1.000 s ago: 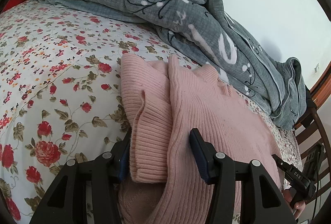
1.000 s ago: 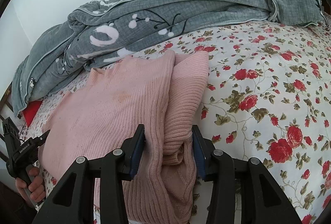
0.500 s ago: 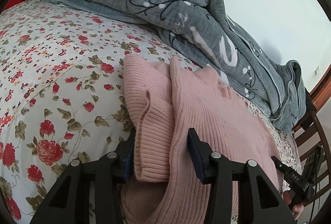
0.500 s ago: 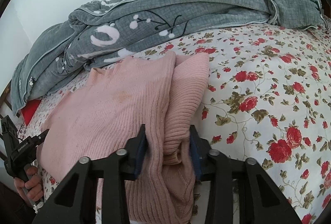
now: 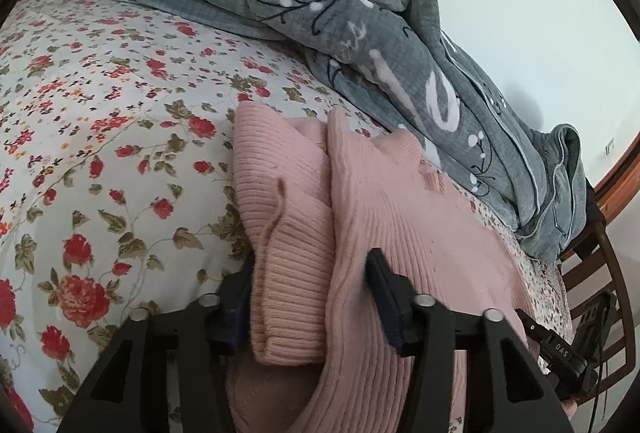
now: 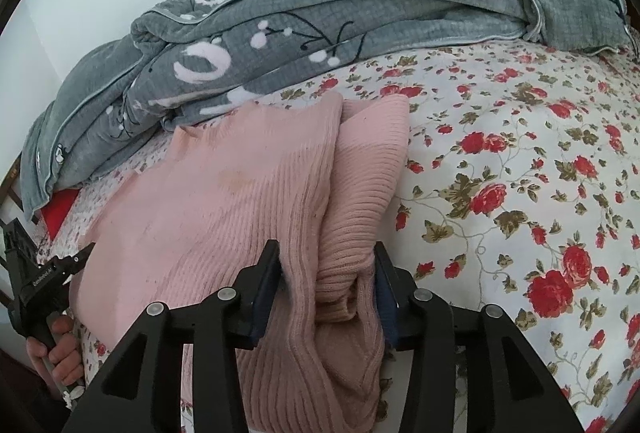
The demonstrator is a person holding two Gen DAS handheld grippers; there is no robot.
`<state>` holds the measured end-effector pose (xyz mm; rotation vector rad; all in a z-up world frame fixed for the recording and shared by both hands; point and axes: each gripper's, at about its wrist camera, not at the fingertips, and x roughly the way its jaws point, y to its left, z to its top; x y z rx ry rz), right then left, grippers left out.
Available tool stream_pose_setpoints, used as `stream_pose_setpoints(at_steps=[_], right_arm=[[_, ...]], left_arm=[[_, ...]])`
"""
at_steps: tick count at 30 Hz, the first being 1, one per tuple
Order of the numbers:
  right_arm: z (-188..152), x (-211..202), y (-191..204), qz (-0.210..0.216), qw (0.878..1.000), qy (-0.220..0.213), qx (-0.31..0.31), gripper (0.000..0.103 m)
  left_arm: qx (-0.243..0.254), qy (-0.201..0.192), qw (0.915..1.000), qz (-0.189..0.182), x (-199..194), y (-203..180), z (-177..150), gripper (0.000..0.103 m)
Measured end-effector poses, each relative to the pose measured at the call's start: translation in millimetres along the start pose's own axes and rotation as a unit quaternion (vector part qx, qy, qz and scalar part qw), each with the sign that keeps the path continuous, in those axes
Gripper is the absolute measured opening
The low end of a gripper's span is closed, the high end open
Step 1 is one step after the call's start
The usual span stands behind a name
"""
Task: Fold small clothes
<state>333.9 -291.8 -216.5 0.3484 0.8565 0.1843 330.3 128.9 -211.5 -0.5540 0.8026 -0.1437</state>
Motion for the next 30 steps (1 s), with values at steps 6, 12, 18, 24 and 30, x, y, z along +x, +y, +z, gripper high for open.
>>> stream_pose_setpoints(at_steps=[6, 12, 18, 24, 30], right_arm=[[-1.6, -12.7, 2.3, 0.010, 1.000, -0.023, -0.007, 0.022], [-5.0, -38.8, 5.4, 0.032, 0.998, -0.048, -0.012, 0.019], [-18.8, -64.7, -2.0, 0.056, 0.997, -0.046, -0.005, 0.019], [-46.3, -87.3, -8.5, 0.051, 0.998, -0.040, -0.014, 0.019], [-81.5, -106.0, -8.0, 0.017, 0.998, -0.052, -0.040, 0.025]], left_arm=[[-0.021, -0.006, 0.9989, -0.040, -5.9, 8.0, 2.6, 0.025], [-0.022, -0.010, 0.9983, -0.053, -20.3, 4.2, 0.4, 0.024], [-0.009, 0.000, 0.9986, -0.052, -40.8, -1.1, -20.8, 0.024], [0.000, 0.006, 0.9987, -0.051, -71.4, -2.4, -47.8, 0.024], [0.041, -0.016, 0.9988, -0.020, -91.9, -4.6, -79.3, 0.034]])
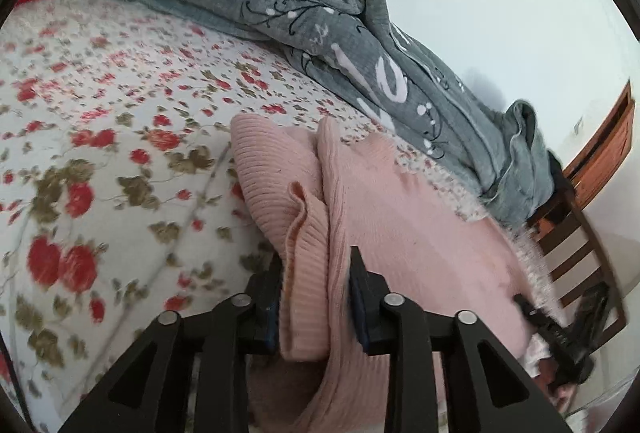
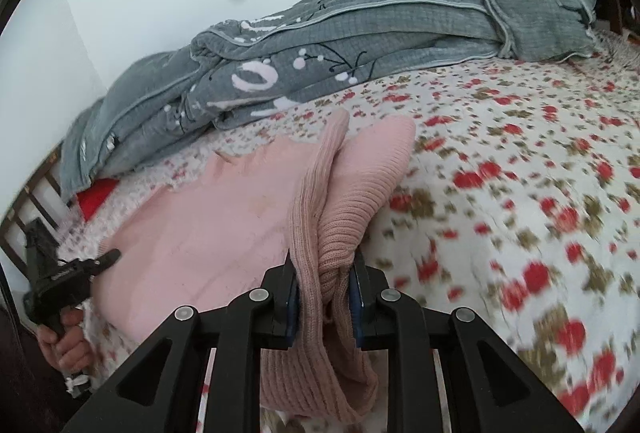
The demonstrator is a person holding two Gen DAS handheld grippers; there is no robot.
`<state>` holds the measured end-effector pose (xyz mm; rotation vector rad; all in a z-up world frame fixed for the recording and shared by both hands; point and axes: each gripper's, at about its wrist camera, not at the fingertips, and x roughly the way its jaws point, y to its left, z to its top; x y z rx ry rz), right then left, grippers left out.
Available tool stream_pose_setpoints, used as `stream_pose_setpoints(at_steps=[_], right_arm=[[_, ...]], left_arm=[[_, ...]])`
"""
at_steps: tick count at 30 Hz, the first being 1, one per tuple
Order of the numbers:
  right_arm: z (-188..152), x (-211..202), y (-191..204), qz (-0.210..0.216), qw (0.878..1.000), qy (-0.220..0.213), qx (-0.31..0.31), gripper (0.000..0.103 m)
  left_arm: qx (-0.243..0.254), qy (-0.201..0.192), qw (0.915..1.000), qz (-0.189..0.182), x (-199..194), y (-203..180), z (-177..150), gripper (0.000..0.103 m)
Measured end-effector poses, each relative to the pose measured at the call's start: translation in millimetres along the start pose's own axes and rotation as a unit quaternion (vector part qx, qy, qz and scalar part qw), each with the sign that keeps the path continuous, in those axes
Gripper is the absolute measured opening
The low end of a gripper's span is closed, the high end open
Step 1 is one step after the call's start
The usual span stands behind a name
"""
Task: Fold small clothes
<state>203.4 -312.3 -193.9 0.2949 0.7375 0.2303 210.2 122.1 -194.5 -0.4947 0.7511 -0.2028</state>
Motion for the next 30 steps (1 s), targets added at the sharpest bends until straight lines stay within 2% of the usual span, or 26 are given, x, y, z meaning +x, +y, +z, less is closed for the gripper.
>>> stream_pose_setpoints(at_steps=[3, 9, 12, 15, 18, 21, 23, 25, 27, 30], right_arm=[[-0.7, 0.2, 0.3, -0.027, 1.000, -0.003, -0.010, 0.030], [27.7, 7.5, 14.0, -0.076, 0.996, -0.027, -0.044, 0.032], [38.5, 29.2, 9.0, -0.101, 0.994, -0.019, -0.028, 0.031], [37.3, 48.6, -0.1, -0.116, 0.993, 0.005, -0.008, 0.007], [36.6, 42.2, 3.7, -0.124, 0.992, 0.000, -0.015, 0.007], [38.3, 21.5, 13.7, -0.129, 0.991, -0.018, -0.017, 0.011], [38.0, 5.7, 25.7, -0.120, 0.992, -0.036, -0.024, 0.017], [36.6, -4.8, 40.7, -0.108, 0.992, -0.050, -0.032, 0.030], [32.1, -11.7, 59.0, -0.092, 0.993, -0.057, -0.041, 0.038], [19.0, -8.8, 90.7, -0.055, 0.995, -0.051, -0.064, 0.038]], left_arm=[[0.040, -0.005, 0.9989, 0.025, 0.3, -5.4, 0.4, 0.042], [0.011, 0.007, 0.9999, 0.005, 4.0, 3.4, 5.1, 0.050], [0.008, 0.006, 0.9999, -0.001, 4.0, 4.2, 5.0, 0.052], [0.014, 0.005, 0.9999, 0.002, 5.2, 1.9, 3.7, 0.053], [0.013, 0.005, 0.9999, 0.002, 6.7, 1.0, 5.2, 0.054], [0.006, 0.009, 0.9999, -0.003, 10.3, 2.2, 8.7, 0.055], [-0.001, 0.013, 0.9999, -0.006, 13.8, 3.0, 11.5, 0.056], [-0.006, 0.016, 0.9998, -0.009, 16.7, 3.8, 13.1, 0.057], [-0.011, 0.020, 0.9997, -0.010, 18.9, 4.6, 13.9, 0.058], [-0.014, 0.023, 0.9996, -0.011, 20.2, 4.7, 14.6, 0.059]])
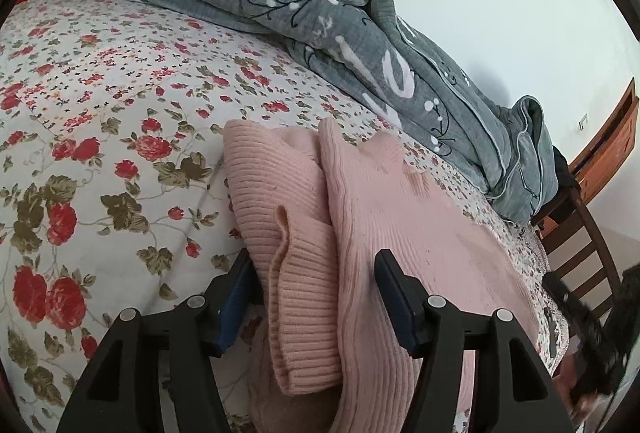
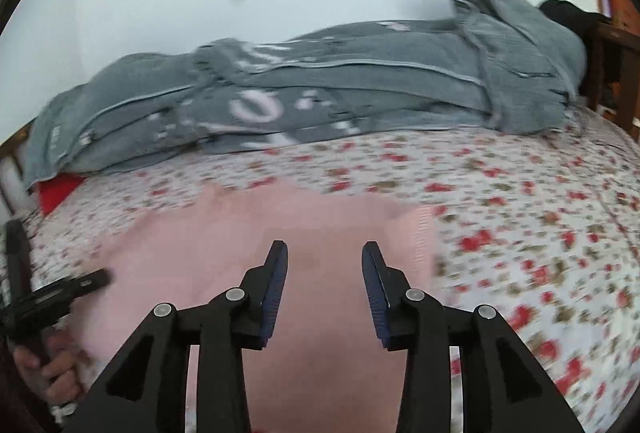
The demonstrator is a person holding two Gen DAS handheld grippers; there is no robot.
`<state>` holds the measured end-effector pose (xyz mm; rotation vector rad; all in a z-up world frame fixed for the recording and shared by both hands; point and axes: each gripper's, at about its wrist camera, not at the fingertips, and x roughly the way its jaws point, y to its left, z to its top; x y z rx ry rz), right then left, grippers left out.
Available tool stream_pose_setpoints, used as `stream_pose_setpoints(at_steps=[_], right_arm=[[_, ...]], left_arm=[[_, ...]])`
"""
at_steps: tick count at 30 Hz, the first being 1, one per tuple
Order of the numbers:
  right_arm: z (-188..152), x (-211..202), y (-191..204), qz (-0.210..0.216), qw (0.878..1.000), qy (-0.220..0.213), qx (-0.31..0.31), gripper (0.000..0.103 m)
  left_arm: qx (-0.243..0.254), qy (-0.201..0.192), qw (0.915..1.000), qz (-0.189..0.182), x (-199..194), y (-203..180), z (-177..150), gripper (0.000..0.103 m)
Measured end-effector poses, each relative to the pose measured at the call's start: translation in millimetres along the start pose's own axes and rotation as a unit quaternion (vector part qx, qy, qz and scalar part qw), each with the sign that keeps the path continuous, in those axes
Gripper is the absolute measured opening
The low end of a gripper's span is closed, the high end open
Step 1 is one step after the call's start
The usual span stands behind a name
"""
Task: Fold small clothes
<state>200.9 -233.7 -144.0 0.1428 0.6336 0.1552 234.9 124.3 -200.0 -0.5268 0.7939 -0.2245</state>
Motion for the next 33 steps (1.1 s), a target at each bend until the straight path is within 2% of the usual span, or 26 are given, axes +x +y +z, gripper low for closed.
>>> stream_pose_setpoints(at_steps=[4, 7, 9, 11, 14, 23, 33], right_arm=[[-21.2, 10.0, 50.5, 0.013, 0.998, 0.009, -0.061, 0.038], [-34.0, 22.7, 70.6, 0.029, 0.996, 0.030, -0.075, 0.038], [-40.0, 33.4, 78.9, 0.019, 0.996, 0.038, -0.079, 0.038], [-42.5, 45.1, 83.1, -0.005, 0.996, 0.042, -0.085, 0.038], [-43.0, 53.6, 83.3, -0.015, 0.996, 0.046, -0.079, 0.038], [-48.6, 49.6, 85.0, -0.031, 0.994, 0.047, -0.088, 0.038], [-62.1, 30.0, 84.8, -0.030, 0.993, 0.045, -0.105, 0.038]], left_arm=[[0.000, 0.002, 1.0000, 0.000, 0.6, -0.5, 0.3, 0.060], [0.000, 0.004, 1.0000, -0.002, 0.7, -0.6, 0.4, 0.060], [-0.002, 0.005, 1.0000, -0.005, 0.3, 0.0, 0.9, 0.060], [-0.004, 0.006, 0.9999, -0.009, -0.2, 1.0, 1.5, 0.060], [-0.012, 0.009, 0.9998, -0.016, -1.1, 3.0, 2.6, 0.060], [-0.018, 0.010, 0.9996, -0.021, -2.7, 4.9, 3.6, 0.060], [-0.014, 0.012, 0.9996, -0.021, -0.4, 1.8, 3.2, 0.060]])
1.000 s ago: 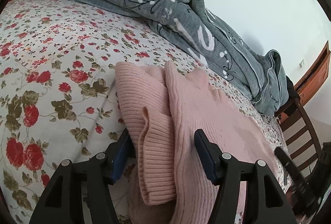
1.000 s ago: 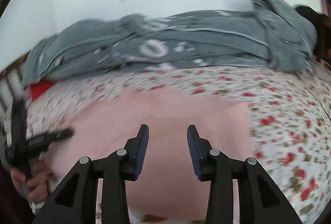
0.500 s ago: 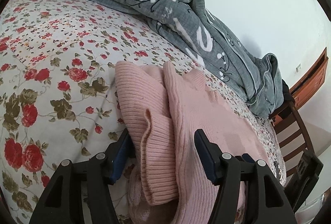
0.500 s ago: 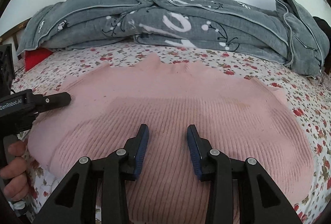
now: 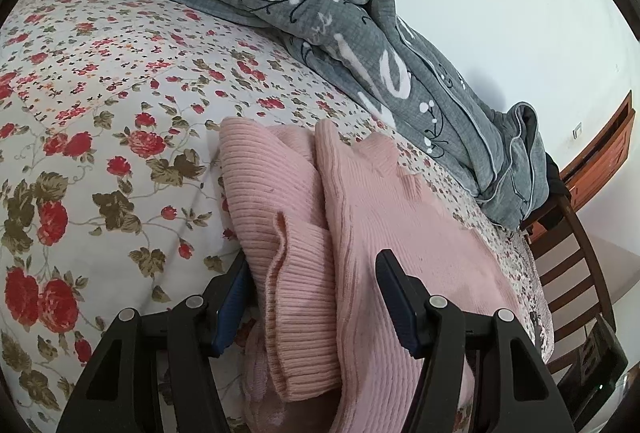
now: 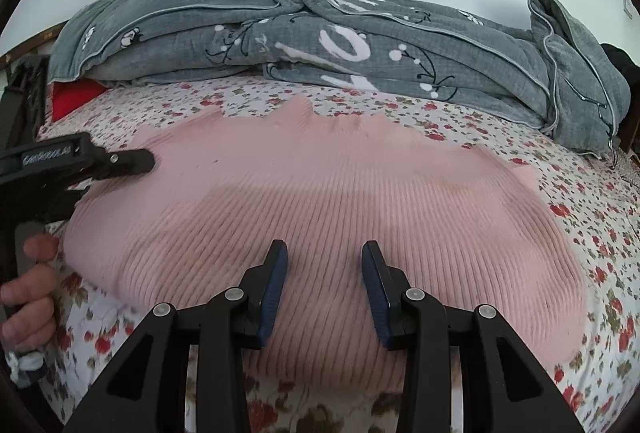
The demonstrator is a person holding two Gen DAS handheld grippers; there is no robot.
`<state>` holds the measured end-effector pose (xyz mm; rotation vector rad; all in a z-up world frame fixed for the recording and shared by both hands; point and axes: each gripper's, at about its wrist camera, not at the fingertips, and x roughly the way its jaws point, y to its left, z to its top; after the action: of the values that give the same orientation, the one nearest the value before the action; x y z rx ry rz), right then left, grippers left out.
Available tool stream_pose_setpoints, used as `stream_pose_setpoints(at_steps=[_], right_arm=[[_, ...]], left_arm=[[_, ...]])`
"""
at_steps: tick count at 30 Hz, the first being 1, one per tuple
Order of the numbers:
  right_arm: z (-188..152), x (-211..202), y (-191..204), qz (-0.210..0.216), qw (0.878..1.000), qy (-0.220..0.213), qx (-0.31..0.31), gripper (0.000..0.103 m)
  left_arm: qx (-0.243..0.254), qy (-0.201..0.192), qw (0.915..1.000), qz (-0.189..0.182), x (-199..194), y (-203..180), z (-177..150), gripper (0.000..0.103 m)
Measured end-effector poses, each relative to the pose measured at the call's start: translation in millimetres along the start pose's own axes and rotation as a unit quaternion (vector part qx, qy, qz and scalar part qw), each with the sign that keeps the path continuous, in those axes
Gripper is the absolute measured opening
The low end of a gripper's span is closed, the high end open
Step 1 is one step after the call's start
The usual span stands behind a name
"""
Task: Fold small clothes
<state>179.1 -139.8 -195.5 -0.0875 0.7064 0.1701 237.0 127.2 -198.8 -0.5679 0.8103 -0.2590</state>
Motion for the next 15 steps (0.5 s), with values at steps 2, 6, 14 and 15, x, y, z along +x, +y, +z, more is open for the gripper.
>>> stream_pose_setpoints(at_steps=[2, 6, 14, 15], right_arm=[[-1.6, 0.7, 2.3, -0.005, 1.000, -0.005, -0.006, 0.038], [3.0, 5.9, 3.4, -0.008, 1.000, -0.009, -0.004, 0.038], [16.5, 22.1, -0.2, -0.011, 1.000, 0.006, 0.013, 0.038], [15.6, 21.6, 0.0, -0.011, 1.000, 0.004, 0.011, 0.038]], left_arm=[[0.003, 0.001, 1.0000, 0.000, 2.5, -2.2, 0.1, 0.061], [0.008, 0.002, 1.0000, 0.004, 6.7, -5.7, 0.1, 0.061], [0.021, -0.002, 0.9997, 0.013, 12.9, -9.4, -0.8, 0.061], [0.024, -0.001, 0.9996, 0.014, 13.4, -9.9, -1.0, 0.061]])
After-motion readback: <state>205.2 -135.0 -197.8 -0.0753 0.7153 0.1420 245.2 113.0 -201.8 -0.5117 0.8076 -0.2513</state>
